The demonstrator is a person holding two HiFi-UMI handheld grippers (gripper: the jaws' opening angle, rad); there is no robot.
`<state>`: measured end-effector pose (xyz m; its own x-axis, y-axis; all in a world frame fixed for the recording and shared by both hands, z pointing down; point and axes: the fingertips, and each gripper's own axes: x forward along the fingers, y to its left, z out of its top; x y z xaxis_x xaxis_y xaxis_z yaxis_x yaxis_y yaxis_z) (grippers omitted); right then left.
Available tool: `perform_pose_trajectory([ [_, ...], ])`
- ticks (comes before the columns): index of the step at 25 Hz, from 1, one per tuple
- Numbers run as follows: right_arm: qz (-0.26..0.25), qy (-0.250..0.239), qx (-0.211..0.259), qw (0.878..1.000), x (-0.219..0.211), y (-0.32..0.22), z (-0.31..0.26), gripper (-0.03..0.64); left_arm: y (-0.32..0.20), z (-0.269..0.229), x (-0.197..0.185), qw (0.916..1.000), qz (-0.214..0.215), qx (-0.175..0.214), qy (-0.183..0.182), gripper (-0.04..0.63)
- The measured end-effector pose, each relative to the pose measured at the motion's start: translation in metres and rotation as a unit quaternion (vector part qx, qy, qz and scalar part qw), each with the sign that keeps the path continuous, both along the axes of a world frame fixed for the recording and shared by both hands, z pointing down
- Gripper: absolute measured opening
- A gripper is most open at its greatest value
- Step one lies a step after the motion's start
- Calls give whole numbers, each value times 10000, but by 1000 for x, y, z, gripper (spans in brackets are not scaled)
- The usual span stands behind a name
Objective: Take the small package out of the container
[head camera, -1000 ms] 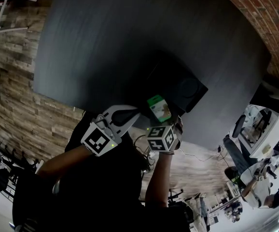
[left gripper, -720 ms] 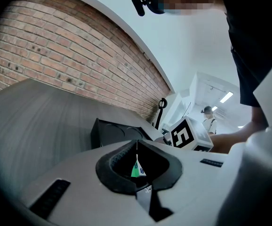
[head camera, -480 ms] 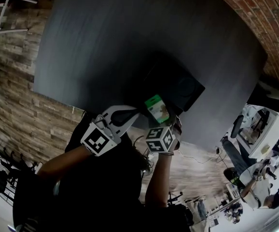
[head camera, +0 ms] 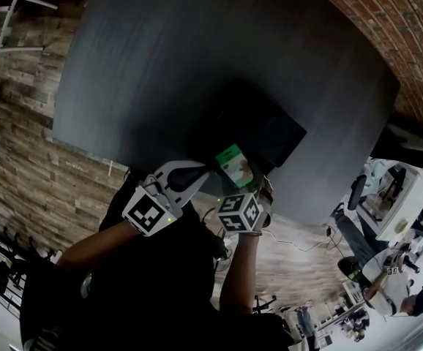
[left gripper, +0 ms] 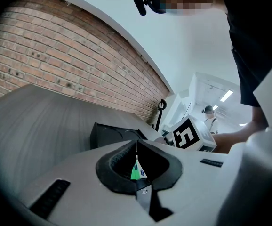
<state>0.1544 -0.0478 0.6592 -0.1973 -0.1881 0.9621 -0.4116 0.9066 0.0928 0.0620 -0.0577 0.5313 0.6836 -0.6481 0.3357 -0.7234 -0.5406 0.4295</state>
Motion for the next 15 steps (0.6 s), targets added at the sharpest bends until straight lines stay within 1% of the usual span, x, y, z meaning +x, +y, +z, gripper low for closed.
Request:
perform_pose_trajectory([
  [9,51,-222,295,9993,-2,2,-16,328,6,-15,3,9998,-5,165,-59,34],
  [15,228,-482,564,9970,-3,2,-30,328,14,-23,2,9996,-76,264,-77,34],
])
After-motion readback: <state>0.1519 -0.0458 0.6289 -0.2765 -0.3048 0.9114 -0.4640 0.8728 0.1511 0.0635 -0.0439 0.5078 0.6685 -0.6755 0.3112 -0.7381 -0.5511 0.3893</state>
